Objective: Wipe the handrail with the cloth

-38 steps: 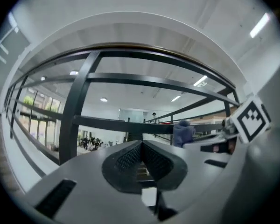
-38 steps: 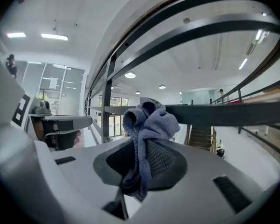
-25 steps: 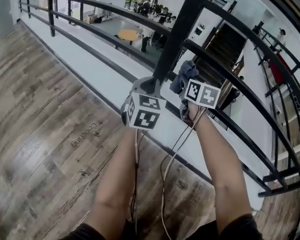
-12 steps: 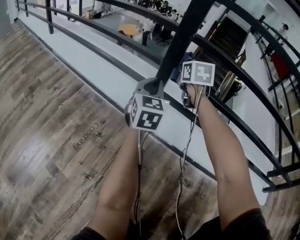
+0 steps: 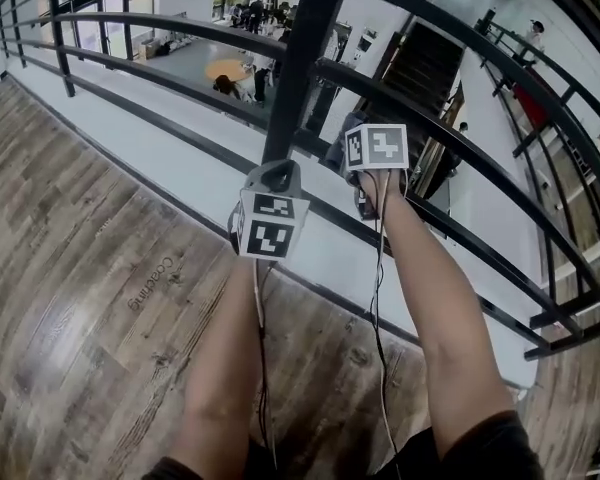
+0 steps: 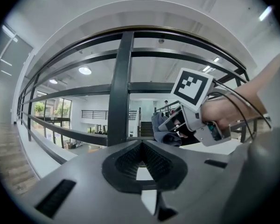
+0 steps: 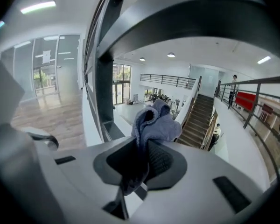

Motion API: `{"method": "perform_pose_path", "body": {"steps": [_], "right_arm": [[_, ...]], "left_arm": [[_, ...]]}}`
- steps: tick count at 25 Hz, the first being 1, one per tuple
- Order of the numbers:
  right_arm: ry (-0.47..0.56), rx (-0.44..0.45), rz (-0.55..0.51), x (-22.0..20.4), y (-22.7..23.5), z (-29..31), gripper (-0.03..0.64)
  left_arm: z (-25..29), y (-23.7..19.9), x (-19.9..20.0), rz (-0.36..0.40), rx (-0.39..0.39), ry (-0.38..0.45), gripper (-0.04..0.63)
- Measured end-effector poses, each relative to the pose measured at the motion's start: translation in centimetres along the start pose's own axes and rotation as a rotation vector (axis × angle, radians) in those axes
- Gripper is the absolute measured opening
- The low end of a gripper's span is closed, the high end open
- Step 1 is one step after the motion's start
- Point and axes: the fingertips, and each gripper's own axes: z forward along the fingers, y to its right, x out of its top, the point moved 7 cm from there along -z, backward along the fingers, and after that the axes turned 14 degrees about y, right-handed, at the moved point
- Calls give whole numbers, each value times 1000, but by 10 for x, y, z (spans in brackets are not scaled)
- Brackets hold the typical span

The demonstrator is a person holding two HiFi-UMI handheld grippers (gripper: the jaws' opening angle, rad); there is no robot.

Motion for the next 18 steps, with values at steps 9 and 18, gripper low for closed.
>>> {"method": "perform_pose_path", "body": {"steps": [9,18], "right_arm": [[-30,-65,-140,-32,55,-62,67],[-23,-135,-63,-73,142,-134,67]], "left_arm": [[14,68,15,0,-52,10,3],[35,156,25,36,-178,-2,3]]}}
